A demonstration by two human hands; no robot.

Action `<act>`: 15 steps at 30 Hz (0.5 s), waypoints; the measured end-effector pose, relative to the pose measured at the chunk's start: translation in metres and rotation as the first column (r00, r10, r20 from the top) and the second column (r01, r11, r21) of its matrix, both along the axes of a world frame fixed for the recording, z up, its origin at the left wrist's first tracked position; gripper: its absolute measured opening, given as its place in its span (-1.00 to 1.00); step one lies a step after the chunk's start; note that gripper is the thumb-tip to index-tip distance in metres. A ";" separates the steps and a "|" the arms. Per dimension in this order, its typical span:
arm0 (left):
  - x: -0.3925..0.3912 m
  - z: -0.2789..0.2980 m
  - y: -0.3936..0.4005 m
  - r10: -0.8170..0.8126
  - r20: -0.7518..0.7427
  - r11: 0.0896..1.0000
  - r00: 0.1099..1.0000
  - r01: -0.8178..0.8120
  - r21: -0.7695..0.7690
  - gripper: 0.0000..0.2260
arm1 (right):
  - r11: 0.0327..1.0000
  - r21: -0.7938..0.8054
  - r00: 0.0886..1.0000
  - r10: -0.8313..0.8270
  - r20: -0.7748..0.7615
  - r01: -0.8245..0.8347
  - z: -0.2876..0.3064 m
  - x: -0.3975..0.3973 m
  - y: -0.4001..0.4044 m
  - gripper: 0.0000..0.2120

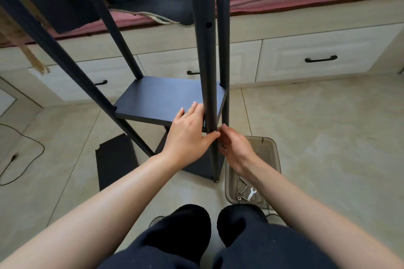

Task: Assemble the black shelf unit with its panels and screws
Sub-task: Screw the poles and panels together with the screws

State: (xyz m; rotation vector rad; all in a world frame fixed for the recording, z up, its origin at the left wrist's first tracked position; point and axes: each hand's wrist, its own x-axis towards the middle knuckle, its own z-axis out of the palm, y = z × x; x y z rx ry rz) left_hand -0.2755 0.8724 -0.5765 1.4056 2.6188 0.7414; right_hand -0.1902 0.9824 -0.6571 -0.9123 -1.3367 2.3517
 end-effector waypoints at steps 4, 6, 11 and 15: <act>0.004 0.006 0.007 0.037 0.008 0.996 0.999 -0.036 -0.077 -0.57 | 0.995 0.103 0.990 -0.013 0.140 -0.001 -0.006 -0.009 -0.008 -0.63; 0.004 0.007 0.008 0.045 0.003 0.994 0.999 -0.045 -0.103 -0.51 | 0.988 0.156 0.989 -0.004 0.149 -0.020 -0.008 -0.012 -0.011 -0.59; 0.005 0.011 0.006 0.045 0.019 0.994 0.999 -0.043 -0.099 -0.48 | 0.978 0.208 0.998 0.000 0.058 -0.012 -0.013 -0.014 -0.016 -0.67; 0.009 0.014 0.000 0.061 0.045 0.994 0.997 -0.056 -0.097 -0.45 | 0.982 0.188 1.000 0.017 -0.013 -0.014 -0.014 -0.013 -0.025 -0.65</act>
